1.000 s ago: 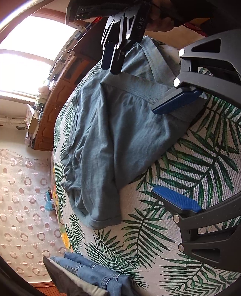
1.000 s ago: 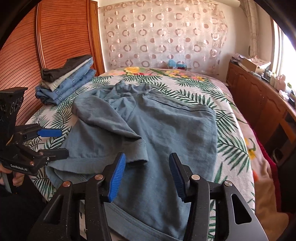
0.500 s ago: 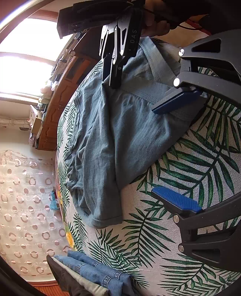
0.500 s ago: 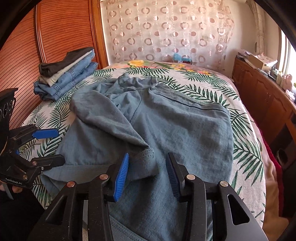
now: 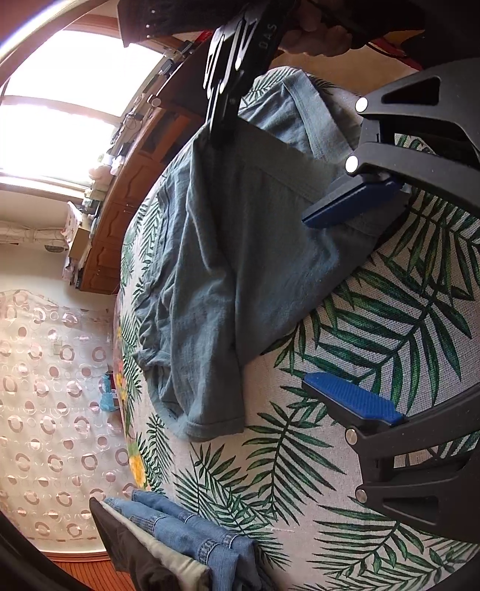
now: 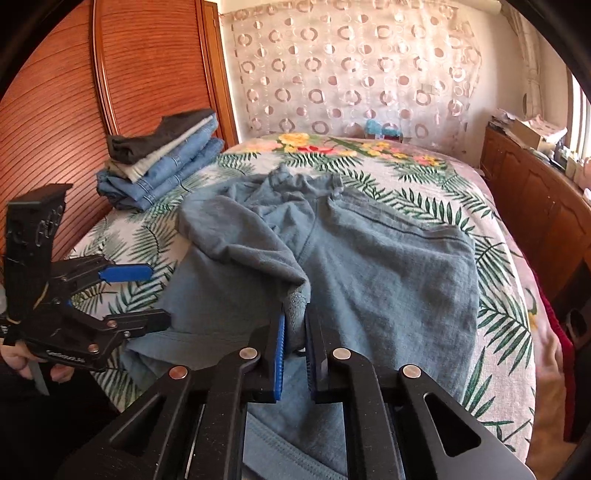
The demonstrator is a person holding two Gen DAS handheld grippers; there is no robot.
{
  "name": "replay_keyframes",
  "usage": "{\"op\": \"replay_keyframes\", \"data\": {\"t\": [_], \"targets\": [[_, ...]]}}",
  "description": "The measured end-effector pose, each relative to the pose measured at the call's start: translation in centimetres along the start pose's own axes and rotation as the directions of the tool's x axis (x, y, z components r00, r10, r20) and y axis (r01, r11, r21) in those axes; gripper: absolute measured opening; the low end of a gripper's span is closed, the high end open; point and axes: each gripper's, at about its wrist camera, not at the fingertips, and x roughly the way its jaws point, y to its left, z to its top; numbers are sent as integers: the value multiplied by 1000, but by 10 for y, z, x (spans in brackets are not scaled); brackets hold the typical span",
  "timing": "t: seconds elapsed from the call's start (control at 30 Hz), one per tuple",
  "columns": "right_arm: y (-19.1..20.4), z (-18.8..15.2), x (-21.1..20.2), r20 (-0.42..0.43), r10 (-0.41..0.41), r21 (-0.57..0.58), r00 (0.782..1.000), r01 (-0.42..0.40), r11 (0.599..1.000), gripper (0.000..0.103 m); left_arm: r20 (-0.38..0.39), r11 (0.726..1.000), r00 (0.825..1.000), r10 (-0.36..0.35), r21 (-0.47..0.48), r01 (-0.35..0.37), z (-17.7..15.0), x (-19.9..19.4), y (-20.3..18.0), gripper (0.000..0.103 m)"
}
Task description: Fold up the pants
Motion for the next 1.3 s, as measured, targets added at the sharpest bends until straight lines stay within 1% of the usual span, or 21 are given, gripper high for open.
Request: {"op": "replay_keyframes", "data": {"t": [0.2,0.27,0.4,0.6,0.7,0.83,1.1,1.2,1.3], "targets": [[2,-5,-34,84,-1,-1,996,1,1000,7,30,1000,1000,2,14,-2,3,-10,-4,81],[1,-9,-42,105,-18,1,994,18,1000,7,38,1000,999,1,24,-1,5,-13,-6,81],[0,-18,-55,122,-23,14,992,22,1000,7,48,999,999,-8,46,6,7,-16,-13,81],[-1,-30,-71,135,-48,32,990,44,999,7,51,999,999,-5,54,3,7,-16,-15,81],[1,-34,-77,135,-57,51,989,51,997,7,52,999,999,-8,53,5,8,-16,-15,81],[5,-40,-82,125,-87,57,988,80,995,7,55,998,998,-10,61,7,8,-16,-17,81],[3,-49,-93,77,-125,75,989,120,990,7,51,998,999,-17,66,14,10,-13,-20,81],[2,-51,-93,53,-126,87,991,121,989,7,48,997,999,-18,70,15,9,-12,-21,81],[5,-57,-85,13,-120,93,993,118,989,7,44,997,999,-20,72,16,9,-10,-23,81]]}}
